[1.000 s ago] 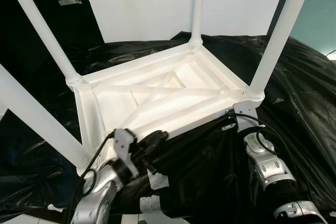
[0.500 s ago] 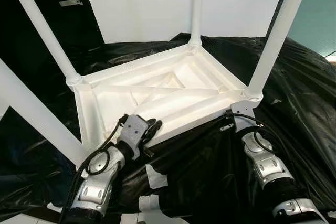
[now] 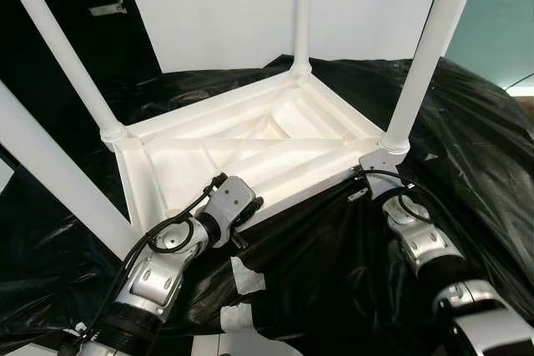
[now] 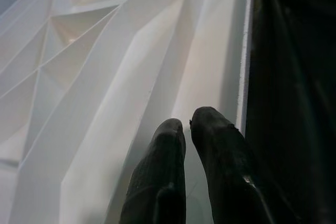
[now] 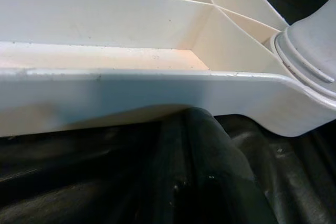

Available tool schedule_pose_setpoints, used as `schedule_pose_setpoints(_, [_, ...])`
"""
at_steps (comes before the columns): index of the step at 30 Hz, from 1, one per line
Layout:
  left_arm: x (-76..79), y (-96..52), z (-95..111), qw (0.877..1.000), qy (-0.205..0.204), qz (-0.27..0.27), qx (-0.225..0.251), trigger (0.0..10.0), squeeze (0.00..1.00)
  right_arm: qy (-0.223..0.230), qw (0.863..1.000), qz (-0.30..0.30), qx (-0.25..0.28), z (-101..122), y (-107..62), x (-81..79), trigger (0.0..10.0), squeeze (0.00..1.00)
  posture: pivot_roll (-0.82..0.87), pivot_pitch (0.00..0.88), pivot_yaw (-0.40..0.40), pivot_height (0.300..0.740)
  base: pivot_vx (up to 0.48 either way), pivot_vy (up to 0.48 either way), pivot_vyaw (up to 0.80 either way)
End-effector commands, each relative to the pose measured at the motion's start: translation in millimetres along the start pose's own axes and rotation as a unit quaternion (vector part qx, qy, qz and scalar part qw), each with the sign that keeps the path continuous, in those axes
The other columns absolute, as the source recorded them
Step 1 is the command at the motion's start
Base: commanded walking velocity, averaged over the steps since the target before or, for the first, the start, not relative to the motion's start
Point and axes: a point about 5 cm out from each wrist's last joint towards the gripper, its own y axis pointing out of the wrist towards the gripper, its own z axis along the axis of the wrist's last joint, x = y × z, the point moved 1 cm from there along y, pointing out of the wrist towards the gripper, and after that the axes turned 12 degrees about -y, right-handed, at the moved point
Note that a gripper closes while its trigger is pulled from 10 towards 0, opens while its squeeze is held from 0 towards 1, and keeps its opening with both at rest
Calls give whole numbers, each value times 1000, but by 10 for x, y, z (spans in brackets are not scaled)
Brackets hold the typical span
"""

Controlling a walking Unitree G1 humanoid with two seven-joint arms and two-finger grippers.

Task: Building children table

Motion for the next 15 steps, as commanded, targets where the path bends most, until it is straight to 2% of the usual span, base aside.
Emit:
schedule_pose_setpoints(1, [359, 53, -114, 981, -11, -187, -46, 10000, 0, -7, 1000, -10, 25, 146, 45, 65, 10000, 0, -5, 0, 61, 740, 0, 0, 0])
schedule_pose_setpoints(8, [452, 287, 48, 984, -40, -175, -8, 10000, 0, -29, 999, -7, 36, 244, 136, 109, 10000, 0, 5, 0, 52, 740, 0, 0, 0])
schedule_pose_setpoints(13, [472, 337, 87, 985, -49, -168, 10, 10000, 0, -24, 999, -15, 38, 247, 142, 121, 10000, 0, 5, 0, 50, 740, 0, 0, 0])
schedule_pose_setpoints(15, [475, 416, 128, 987, -65, -139, 39, 10000, 0, -11, 998, -22, 50, 261, 122, 63, 10000, 0, -3, 0, 46, 740, 0, 0, 0])
